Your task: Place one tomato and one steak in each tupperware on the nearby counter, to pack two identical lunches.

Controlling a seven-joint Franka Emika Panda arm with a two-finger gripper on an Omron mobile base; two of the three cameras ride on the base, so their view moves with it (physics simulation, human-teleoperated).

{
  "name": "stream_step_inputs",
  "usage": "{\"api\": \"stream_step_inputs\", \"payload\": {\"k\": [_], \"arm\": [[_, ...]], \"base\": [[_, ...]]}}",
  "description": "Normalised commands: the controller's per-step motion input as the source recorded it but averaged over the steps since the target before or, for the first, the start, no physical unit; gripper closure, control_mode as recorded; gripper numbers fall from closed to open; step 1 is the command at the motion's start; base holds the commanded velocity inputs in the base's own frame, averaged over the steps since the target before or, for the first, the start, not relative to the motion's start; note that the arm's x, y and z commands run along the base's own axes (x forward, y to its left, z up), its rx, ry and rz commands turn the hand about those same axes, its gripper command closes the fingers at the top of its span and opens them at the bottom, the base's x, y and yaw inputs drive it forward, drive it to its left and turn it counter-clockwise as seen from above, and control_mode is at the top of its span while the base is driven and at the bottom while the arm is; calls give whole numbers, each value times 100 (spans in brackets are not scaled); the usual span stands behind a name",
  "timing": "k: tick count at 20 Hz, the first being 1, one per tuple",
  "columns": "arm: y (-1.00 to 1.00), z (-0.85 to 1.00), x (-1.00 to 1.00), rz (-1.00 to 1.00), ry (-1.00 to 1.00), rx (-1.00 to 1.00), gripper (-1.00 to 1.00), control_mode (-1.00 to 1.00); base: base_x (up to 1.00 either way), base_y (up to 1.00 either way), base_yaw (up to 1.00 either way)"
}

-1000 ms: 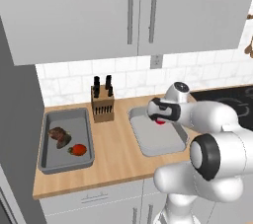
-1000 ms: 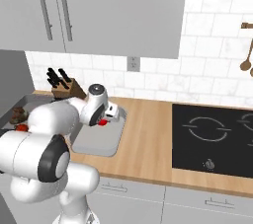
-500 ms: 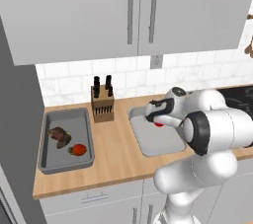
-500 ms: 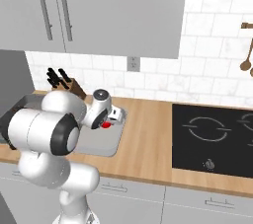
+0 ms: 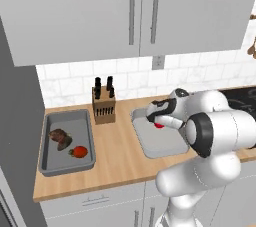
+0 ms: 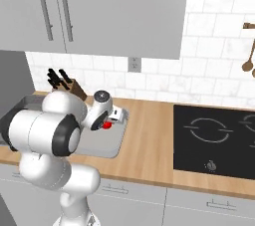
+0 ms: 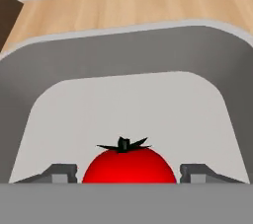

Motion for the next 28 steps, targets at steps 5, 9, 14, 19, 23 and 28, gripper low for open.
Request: {"api": "stream_step_inputs", "payload": {"k": [5,9,14,19,23,28], "arm": [[0,89,-68,0,-24,0,-100,-100],[0,91,-95,0,-24,0,-100,-100],[0,96,-100,0,-25,0,-100,-100],[3,66,-93,0,-6,-4,-100,-100],[9,66,-67,0,0,-9,-100,-100],[9,14,-75,0,0,-7,-100,-100]], "base": [[0,0,0],[0,0,0],[0,0,0],[0,0,0],[0,0,0],[0,0,0]]}}
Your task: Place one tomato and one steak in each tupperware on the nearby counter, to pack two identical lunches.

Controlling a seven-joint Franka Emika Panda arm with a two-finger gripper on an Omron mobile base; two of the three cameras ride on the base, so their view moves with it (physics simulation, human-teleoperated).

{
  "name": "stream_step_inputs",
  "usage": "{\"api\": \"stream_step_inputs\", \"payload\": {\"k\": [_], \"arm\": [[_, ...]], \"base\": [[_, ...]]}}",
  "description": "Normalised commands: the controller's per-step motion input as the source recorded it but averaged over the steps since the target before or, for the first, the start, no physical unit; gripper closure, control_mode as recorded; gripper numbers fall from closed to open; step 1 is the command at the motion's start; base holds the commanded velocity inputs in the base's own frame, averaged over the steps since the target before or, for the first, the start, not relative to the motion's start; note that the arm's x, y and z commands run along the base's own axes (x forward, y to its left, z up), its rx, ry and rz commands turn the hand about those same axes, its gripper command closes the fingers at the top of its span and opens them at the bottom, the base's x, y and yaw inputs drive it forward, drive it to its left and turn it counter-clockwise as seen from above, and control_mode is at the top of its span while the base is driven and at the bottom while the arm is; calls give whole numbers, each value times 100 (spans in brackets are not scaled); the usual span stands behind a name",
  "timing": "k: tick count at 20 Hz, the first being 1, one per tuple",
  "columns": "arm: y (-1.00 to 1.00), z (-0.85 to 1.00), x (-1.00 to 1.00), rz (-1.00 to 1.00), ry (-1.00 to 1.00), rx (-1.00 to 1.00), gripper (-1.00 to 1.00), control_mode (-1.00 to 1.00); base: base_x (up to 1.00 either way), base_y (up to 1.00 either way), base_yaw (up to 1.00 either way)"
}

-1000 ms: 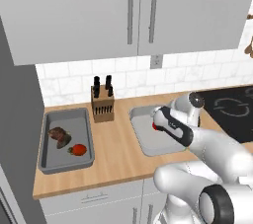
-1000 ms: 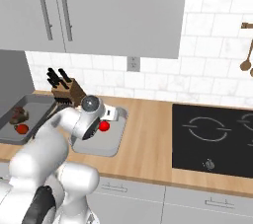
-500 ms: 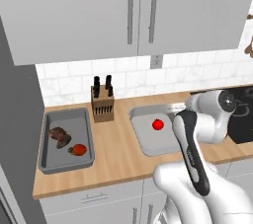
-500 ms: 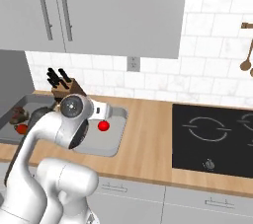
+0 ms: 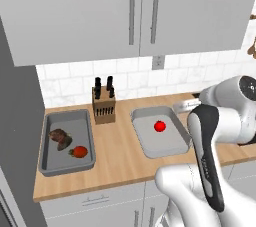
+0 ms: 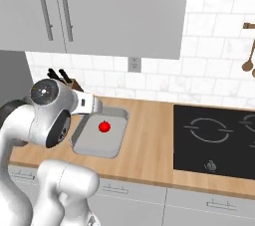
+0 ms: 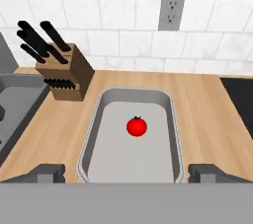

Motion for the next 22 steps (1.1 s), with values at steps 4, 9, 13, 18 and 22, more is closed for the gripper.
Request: {"api": "stream_step_inputs", "payload": {"k": [4,9,13,18,22], "arm": [[1,-10,-98,0,-1,-6,-100,-100],[20,-3,-50,0,-2,-7,-100,-100],[36,-25,63,3,0,-1,-100,-100],[5,-15,1,1,0,-1,-100,100],[0,0,0,0,0,0,-100,100]], "base": [[0,0,0],[0,0,0],[0,0,0],[-40,0,0],[-100,0,1]]}}
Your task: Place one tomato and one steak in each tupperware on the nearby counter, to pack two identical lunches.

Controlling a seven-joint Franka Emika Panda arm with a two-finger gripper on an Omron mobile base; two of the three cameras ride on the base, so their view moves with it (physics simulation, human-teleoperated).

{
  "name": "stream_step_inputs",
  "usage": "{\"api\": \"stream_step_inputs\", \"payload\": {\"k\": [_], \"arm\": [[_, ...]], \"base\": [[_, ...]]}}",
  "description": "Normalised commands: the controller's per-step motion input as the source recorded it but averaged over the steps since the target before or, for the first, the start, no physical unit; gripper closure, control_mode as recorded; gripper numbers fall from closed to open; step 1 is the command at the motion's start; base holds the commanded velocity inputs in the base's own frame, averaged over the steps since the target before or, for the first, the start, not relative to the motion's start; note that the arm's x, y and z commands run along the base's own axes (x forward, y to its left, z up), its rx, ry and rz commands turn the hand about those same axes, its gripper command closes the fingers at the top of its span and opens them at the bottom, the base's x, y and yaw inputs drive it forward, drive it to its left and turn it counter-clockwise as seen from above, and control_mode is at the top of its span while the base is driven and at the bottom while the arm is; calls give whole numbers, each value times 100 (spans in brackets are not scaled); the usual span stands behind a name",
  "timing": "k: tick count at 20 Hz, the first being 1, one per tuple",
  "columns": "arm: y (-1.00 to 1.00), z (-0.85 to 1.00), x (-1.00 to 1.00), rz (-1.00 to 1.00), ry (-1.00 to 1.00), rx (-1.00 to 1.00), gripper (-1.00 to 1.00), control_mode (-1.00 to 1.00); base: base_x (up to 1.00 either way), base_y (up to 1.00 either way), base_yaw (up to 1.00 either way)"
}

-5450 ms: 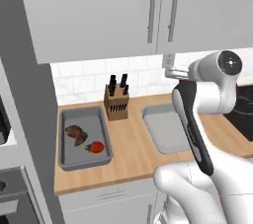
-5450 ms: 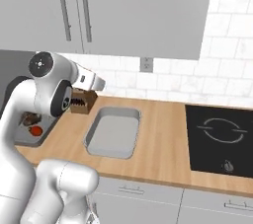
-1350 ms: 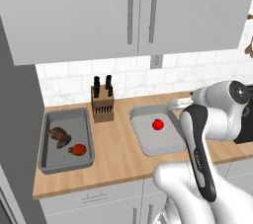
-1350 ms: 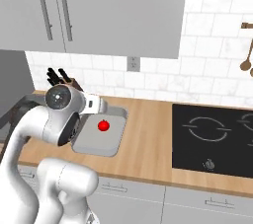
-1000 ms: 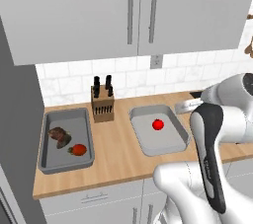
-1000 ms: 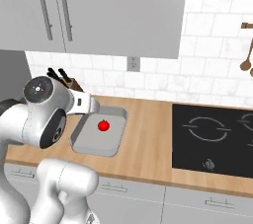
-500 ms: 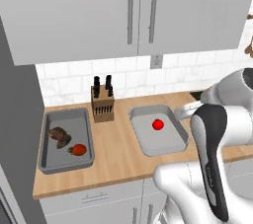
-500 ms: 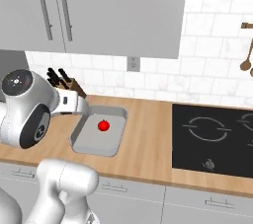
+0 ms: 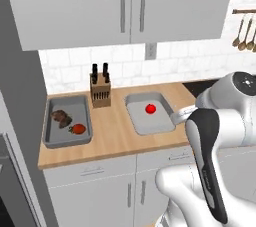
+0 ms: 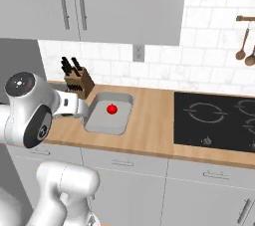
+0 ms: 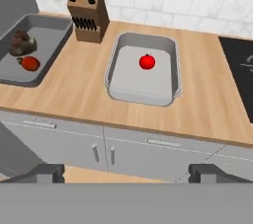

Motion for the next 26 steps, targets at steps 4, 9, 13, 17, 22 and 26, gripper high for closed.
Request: {"api": "stream_step_inputs", "payload": {"k": [4,9,13,17,22,26], "arm": [[0,0,0,0,0,0,-100,100],[0,0,0,0,0,0,-100,100],[0,0,0,0,0,0,-100,100],[0,0,0,0,0,0,-100,100],[0,0,0,0,0,0,-100,100],[0,0,0,0,0,0,-100,100]], "base": [[-100,11,6],[-99,51,13],[-75,73,30],[-61,85,35],[-21,96,37],[0,100,58]]}}
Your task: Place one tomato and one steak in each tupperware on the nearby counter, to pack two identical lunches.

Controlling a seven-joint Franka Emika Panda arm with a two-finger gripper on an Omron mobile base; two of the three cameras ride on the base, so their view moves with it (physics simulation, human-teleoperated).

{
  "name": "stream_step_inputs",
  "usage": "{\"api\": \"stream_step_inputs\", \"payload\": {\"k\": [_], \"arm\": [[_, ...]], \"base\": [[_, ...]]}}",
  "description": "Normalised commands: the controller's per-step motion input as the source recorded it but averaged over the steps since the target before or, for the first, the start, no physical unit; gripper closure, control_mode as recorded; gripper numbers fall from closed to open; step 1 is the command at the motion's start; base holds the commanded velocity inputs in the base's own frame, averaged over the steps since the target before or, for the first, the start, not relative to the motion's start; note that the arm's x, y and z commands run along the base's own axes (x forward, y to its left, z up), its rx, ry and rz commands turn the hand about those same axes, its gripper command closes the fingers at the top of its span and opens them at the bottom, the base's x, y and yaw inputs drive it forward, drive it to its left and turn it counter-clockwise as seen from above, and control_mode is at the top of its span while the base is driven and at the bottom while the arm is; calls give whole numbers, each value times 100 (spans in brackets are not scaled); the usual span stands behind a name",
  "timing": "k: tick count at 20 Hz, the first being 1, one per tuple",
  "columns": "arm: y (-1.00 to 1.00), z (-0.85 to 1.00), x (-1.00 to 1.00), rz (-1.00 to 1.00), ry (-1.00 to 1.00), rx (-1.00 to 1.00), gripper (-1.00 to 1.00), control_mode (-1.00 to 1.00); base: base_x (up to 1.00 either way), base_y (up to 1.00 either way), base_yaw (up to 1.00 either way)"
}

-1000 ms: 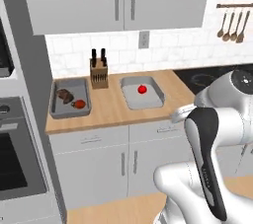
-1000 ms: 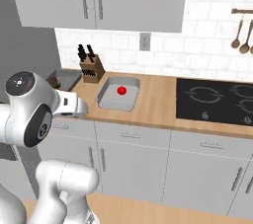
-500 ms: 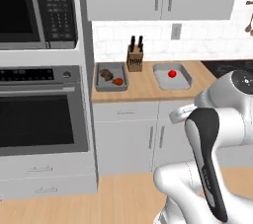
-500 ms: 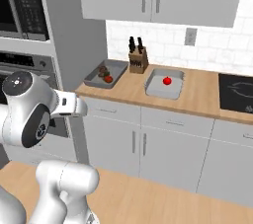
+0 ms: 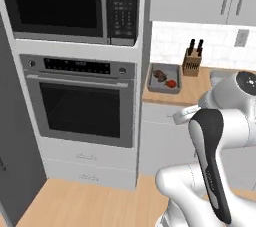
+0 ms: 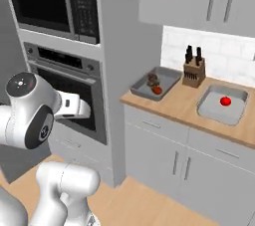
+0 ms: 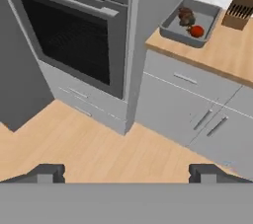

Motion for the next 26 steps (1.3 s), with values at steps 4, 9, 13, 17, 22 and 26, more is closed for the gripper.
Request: {"api": "stream_step_inputs", "payload": {"k": [4,9,13,17,22,26], "arm": [[0,0,0,0,0,0,-100,100],[0,0,0,0,0,0,-100,100],[0,0,0,0,0,0,-100,100],[0,0,0,0,0,0,-100,100],[0,0,0,0,0,0,-100,100],[0,0,0,0,0,0,-100,100]], "base": [[0,83,79],[0,76,79],[0,77,78],[0,79,76],[21,78,70],[75,72,57]]}}
